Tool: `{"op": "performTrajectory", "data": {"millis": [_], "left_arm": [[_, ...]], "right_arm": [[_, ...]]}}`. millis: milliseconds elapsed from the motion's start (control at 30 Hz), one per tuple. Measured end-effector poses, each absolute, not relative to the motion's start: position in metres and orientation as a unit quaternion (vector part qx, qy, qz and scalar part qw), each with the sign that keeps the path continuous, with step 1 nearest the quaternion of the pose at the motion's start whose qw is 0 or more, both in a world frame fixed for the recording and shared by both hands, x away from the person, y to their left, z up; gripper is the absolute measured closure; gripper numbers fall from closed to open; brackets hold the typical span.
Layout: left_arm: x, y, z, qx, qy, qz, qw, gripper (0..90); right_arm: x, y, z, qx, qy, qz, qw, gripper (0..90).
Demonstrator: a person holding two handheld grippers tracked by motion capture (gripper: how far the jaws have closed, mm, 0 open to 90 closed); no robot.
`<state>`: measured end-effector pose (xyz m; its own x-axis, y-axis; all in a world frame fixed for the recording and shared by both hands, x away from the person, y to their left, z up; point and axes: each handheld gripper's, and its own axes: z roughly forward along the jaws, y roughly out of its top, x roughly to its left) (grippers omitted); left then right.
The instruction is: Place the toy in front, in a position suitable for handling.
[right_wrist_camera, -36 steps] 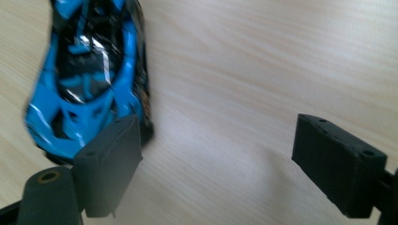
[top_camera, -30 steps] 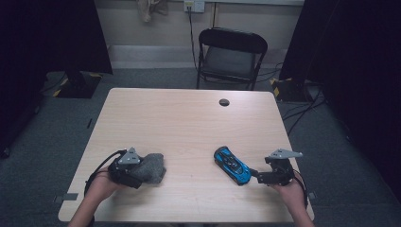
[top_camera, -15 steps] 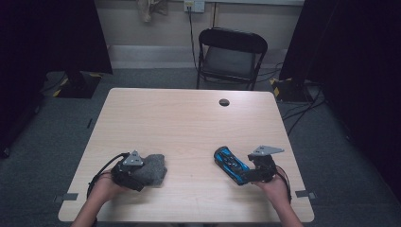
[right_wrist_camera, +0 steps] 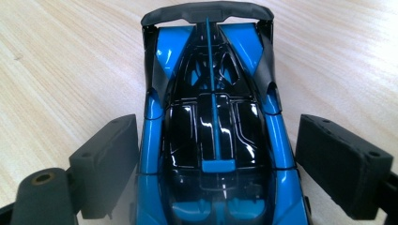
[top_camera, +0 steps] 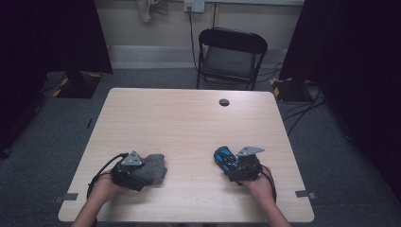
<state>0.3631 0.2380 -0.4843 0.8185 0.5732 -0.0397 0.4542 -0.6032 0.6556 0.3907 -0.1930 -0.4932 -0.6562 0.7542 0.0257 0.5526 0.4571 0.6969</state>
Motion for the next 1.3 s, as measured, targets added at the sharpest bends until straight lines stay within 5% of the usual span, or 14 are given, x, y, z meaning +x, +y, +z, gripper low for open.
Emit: {"op": "performTrajectory", "data": {"millis": [700, 933, 1300], "left_arm": [[0.3637, 0.2379, -0.4849, 0.889, 0.290, 0.088, 0.342, 21.2], [0.3634, 0.2376, -0.4850, 0.889, 0.291, 0.088, 0.342, 21.1], [0.3632, 0.2373, -0.4850, 0.889, 0.292, 0.090, 0.341, 21.2]], "right_arm": [[0.3863, -0.1897, -0.4985, 0.375, 0.846, 0.347, 0.154, 13.9], [0.3861, -0.1925, -0.4974, 0.380, 0.840, 0.354, 0.157, 25.4], [0.3873, -0.1903, -0.4948, 0.384, 0.843, 0.343, 0.153, 26.2]]}}
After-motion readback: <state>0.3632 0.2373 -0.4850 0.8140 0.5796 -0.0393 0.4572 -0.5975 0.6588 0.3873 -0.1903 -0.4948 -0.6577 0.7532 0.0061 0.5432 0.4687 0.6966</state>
